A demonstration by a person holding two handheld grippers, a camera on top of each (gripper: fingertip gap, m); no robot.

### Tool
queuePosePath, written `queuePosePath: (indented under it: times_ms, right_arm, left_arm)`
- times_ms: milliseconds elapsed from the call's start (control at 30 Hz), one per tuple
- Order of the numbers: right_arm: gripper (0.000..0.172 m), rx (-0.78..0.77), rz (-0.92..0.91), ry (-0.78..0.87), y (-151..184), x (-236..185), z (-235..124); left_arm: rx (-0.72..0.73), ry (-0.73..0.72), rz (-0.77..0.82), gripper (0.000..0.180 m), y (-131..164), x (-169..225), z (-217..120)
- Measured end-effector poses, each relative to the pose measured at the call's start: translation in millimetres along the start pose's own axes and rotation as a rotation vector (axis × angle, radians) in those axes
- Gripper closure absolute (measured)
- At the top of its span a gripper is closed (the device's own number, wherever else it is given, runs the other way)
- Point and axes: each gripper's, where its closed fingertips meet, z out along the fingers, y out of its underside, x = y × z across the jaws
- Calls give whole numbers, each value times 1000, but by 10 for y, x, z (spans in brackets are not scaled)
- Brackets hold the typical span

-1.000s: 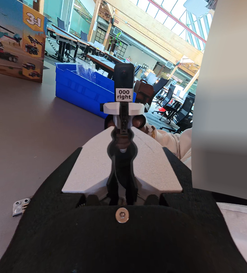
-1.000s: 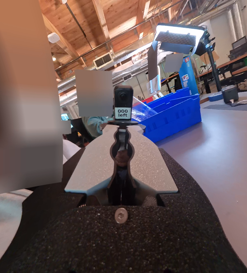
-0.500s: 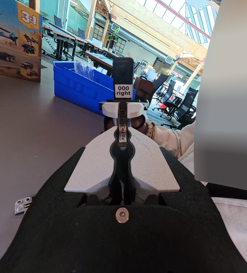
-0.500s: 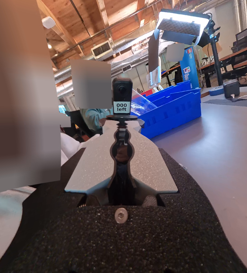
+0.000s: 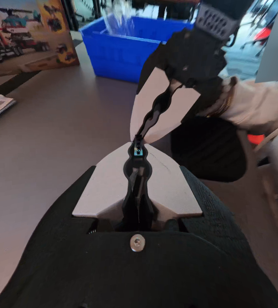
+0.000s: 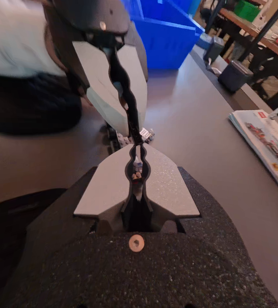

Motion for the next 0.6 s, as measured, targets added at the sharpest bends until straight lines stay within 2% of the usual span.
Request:
queuePosePath:
  times_ms: [33,100,133,200,267,367,467,533,600]
  right_arm:
    - [172,-34,-28,-18,46,-44,25]
    - [172,47,17,-121,-70,-215,84]
    - [172,88,31,-119,-129,-213,88]
    - [172,156,100,-94,-194,-116,48]
    - [169,310,215,-98,-341,5,-87]
    - [160,496,459,-221,-479,90,-243]
    - [150,582,620,-367,-562,50,-272]
    - [155,616,652,-419,-605,21,-294]
    - [164,614,625,-402,-600,14,-301]
  left_arm:
    - [-2,-13,5,172,8,-14,5]
    - [141,96,-121,173,-225,84,-58]
    - [165,115,-156,172,-271,80,-92]
    - [172,64,-189,173,-236,-40,-134]
    - [199,109,-277,173,-211,-78,-161]
    - [323,268,-414,173,-355,-3,-219]
    - [370,332,-444,172,-428,83,-218]
    - [354,337,-430,172,-419,132,-177]
    - [344,339,-415,172,-413,164,-152]
